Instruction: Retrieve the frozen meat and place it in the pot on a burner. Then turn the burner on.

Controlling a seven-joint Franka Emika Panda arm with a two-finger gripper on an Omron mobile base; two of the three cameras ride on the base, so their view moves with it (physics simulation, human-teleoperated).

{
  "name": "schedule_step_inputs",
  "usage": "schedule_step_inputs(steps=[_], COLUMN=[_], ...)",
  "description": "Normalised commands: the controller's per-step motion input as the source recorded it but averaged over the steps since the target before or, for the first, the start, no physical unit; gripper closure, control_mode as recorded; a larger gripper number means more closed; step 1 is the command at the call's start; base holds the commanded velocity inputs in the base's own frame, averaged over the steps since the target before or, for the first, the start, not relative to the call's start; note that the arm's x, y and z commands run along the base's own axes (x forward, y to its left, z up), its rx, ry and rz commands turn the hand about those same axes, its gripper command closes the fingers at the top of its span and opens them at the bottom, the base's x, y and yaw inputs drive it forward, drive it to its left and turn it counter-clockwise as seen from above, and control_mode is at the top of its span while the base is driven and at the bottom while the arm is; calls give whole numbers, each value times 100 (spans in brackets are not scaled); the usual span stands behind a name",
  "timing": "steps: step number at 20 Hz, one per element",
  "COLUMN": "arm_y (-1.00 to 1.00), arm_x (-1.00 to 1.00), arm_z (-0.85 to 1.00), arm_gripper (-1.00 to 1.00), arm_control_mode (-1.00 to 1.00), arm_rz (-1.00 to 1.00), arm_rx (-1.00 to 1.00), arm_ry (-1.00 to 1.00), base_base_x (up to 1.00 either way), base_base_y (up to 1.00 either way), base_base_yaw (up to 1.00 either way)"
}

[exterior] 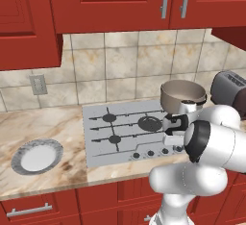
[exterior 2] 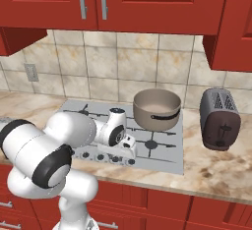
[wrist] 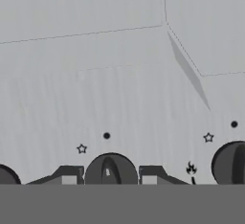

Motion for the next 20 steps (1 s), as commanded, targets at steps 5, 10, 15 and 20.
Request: schedule_step_inputs(steps=[5,10,15,20], arm_y=[0,0,0,0], arm_x=[-6,-7,0,0], arm_z=[-22,-26,-32,-32], arm_gripper=[100,100,100,100], arm_control_mode=[-100,-100,-100,-100], arm_rz=[19,30,38,38], arm_rx=[0,0,2,3], arm_ry=[-1,-1,0,1], base_base_x=[0,0,0,0], base_base_y=[0,0,0,0], base_base_yaw=[0,0,0,0])
